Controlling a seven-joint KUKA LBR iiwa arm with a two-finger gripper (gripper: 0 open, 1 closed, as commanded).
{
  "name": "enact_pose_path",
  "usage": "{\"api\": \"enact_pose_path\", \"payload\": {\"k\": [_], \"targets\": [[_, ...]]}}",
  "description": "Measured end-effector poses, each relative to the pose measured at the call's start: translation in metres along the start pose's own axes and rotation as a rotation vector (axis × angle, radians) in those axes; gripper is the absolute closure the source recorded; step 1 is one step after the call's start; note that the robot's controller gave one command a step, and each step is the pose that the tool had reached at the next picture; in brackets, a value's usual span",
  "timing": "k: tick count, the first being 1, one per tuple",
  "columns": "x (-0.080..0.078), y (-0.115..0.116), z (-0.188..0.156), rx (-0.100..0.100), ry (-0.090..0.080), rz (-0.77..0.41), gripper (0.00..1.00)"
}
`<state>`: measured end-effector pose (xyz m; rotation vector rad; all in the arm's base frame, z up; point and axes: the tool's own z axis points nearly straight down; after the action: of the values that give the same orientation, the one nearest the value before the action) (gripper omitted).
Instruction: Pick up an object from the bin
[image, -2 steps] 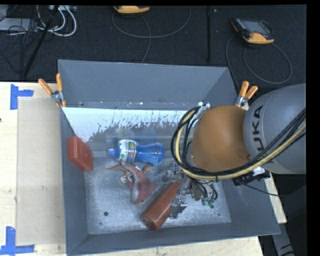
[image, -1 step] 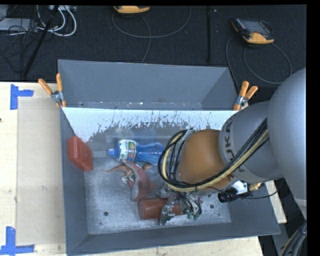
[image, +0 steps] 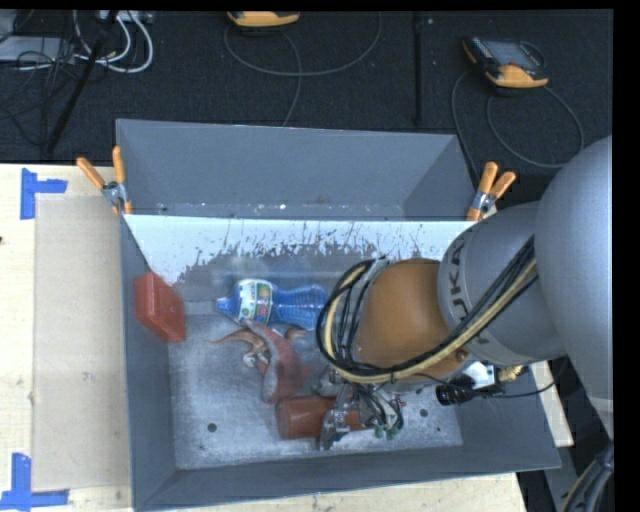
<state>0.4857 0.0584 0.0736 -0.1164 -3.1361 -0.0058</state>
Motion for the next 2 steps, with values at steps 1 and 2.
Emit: {"api": "enact_pose_path", "payload": {"k": [1, 2], "targets": [[-0.004, -0.001, -0.046, 0.005, 0.005, -0.002, 1.0], [-0.008, -0.005, -0.106, 0.004, 0.003, 0.0, 1.0]]}}
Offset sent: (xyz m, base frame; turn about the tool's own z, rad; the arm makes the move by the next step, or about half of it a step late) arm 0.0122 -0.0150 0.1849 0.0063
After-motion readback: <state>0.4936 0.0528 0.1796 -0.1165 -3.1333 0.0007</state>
